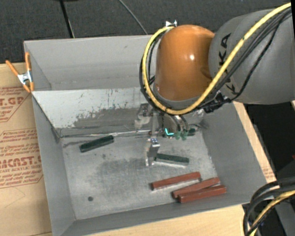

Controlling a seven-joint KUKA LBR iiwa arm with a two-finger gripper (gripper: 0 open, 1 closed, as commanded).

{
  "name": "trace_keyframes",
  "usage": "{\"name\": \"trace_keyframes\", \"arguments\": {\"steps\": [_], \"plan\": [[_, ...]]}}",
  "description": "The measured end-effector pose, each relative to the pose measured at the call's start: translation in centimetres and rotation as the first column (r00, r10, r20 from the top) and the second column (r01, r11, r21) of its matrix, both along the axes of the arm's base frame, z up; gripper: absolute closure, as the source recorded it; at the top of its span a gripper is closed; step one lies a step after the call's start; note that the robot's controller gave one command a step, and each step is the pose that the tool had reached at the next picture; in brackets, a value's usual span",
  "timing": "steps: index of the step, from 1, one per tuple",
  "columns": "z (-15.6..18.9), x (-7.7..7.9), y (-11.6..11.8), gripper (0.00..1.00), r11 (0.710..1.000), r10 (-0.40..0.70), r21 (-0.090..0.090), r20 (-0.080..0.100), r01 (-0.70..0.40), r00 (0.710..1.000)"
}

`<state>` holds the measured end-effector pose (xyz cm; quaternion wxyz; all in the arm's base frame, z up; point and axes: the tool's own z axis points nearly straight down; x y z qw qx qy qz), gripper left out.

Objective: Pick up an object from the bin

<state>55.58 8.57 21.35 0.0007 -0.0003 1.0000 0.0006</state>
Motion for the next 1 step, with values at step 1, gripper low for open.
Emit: {"name": "trace_keyframes", "arguments": {"steps": [1], "plan": [[-1.09,0.65,-4.64,0.00,0.999,0.033,0.001,0.001,-0.033,0.999]]}}
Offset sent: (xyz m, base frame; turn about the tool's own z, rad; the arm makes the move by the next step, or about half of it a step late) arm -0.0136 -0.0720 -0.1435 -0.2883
